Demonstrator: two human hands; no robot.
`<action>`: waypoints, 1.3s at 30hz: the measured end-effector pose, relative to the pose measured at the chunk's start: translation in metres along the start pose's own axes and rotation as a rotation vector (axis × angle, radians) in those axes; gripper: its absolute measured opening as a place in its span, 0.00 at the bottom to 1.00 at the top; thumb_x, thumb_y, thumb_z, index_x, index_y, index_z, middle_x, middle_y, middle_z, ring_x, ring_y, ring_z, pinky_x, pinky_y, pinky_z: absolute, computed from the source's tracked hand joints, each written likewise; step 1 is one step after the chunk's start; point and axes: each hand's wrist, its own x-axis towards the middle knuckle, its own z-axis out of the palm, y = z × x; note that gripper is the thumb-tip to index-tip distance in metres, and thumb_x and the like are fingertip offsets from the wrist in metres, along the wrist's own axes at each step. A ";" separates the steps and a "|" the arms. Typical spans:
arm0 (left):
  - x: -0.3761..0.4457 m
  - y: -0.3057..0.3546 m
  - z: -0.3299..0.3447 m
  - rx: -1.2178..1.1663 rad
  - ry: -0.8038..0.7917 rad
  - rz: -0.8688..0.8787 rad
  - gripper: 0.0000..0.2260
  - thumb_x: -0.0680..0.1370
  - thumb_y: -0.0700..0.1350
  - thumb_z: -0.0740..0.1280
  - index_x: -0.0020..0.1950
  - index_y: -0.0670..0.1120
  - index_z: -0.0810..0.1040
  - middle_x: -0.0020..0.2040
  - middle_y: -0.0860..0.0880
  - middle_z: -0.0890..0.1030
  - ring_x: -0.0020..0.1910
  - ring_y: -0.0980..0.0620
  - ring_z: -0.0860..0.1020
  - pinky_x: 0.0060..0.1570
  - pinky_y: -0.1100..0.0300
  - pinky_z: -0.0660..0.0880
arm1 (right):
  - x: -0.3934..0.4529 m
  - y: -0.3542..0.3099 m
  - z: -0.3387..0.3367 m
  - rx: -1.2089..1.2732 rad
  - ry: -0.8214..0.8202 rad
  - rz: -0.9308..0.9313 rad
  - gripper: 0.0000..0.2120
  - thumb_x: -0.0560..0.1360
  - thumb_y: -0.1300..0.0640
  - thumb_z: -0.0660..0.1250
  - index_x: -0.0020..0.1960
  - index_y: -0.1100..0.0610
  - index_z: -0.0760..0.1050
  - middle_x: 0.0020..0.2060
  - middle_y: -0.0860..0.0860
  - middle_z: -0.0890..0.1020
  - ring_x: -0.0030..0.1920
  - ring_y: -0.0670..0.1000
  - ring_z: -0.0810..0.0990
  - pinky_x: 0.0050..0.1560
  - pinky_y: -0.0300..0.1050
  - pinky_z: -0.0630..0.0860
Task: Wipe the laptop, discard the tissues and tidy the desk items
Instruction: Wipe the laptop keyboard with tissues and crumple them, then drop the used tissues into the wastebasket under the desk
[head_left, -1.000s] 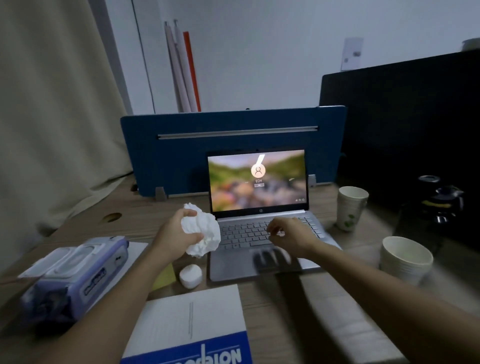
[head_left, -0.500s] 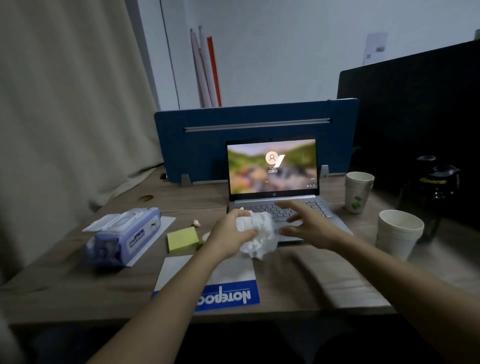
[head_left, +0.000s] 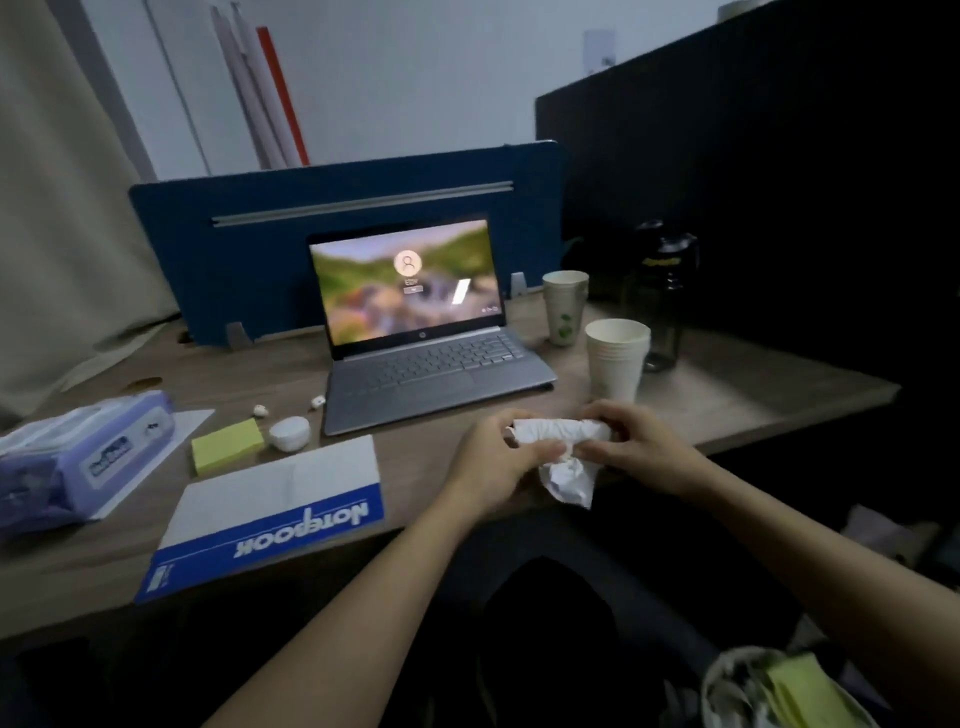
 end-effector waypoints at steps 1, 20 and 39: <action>-0.001 0.002 0.017 -0.015 -0.020 0.013 0.11 0.69 0.46 0.79 0.47 0.51 0.81 0.38 0.54 0.84 0.36 0.60 0.80 0.39 0.64 0.75 | -0.014 0.005 -0.009 0.037 0.046 0.028 0.10 0.72 0.56 0.73 0.53 0.52 0.80 0.46 0.52 0.84 0.46 0.47 0.82 0.46 0.41 0.78; -0.041 -0.099 0.236 0.075 -0.578 -0.067 0.09 0.69 0.56 0.75 0.46 0.59 0.78 0.40 0.59 0.82 0.36 0.64 0.77 0.33 0.68 0.72 | -0.219 0.168 -0.024 0.321 0.247 0.646 0.12 0.71 0.62 0.73 0.52 0.63 0.75 0.37 0.52 0.81 0.37 0.49 0.81 0.35 0.42 0.77; -0.034 -0.192 0.279 0.050 -0.574 -0.361 0.10 0.77 0.45 0.69 0.55 0.57 0.74 0.56 0.57 0.76 0.56 0.53 0.77 0.54 0.58 0.73 | -0.277 0.299 0.055 -0.017 0.299 1.159 0.08 0.72 0.56 0.71 0.51 0.53 0.76 0.43 0.52 0.81 0.45 0.55 0.82 0.44 0.54 0.81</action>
